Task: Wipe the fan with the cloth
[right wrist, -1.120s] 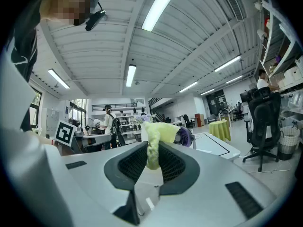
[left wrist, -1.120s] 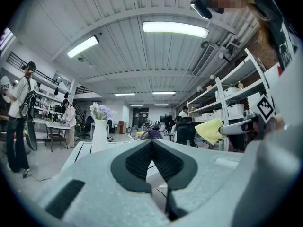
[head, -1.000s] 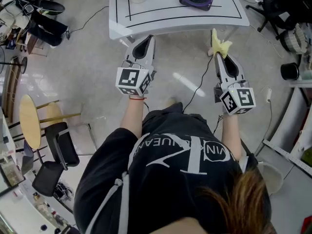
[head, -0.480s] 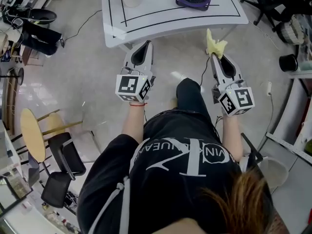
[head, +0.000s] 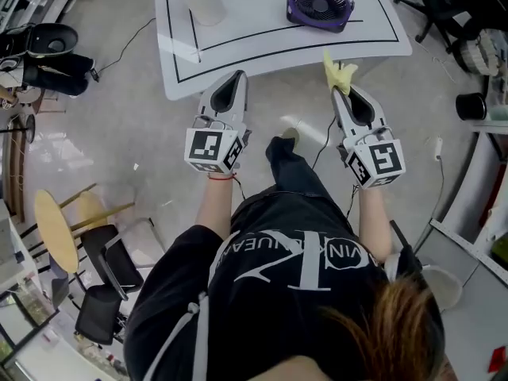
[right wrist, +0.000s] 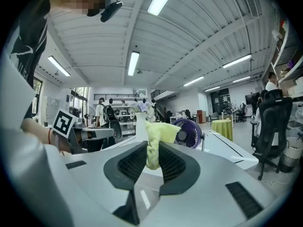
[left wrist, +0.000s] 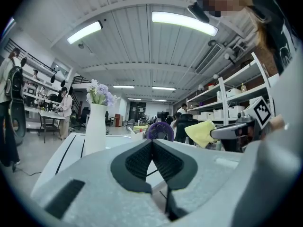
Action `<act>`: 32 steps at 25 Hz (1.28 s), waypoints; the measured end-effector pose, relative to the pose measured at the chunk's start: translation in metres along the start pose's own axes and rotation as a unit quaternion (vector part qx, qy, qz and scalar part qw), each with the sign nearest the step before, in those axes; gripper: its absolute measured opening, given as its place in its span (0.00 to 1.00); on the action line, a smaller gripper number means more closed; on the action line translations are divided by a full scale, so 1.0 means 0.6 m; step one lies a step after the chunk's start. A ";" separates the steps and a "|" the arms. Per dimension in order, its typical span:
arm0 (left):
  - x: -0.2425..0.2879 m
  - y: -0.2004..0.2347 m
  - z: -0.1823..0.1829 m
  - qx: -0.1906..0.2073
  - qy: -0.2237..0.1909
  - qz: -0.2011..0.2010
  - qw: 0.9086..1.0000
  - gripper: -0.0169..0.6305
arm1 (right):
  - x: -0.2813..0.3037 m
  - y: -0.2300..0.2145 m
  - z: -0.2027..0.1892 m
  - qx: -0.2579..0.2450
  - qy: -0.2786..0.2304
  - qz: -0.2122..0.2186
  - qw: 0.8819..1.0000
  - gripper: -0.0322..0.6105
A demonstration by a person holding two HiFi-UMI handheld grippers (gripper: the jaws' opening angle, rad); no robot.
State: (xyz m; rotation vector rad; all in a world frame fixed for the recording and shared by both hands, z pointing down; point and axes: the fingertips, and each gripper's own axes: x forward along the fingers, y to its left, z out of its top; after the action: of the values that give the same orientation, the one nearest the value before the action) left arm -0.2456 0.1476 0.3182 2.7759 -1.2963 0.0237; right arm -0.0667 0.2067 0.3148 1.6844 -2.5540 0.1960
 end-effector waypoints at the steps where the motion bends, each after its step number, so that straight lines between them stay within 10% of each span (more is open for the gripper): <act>1: 0.015 0.004 -0.003 -0.001 0.004 -0.004 1.000 0.04 | 0.015 -0.007 0.000 -0.003 0.003 0.000 1.000 0.16; 22: 0.218 0.069 -0.078 -0.033 0.053 -0.035 0.997 0.04 | 0.283 -0.097 -0.050 -0.053 0.083 -0.009 0.995 0.16; 32: 0.267 0.089 -0.109 -0.048 0.066 -0.038 0.996 0.04 | 0.347 -0.117 -0.013 -0.174 0.063 -0.027 0.982 0.16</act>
State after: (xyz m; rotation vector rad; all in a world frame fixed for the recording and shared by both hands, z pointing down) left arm -0.1824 -0.0041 0.3941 2.6885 -1.1296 0.1351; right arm -0.0842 -0.0089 0.3551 1.5510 -2.2857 -0.1384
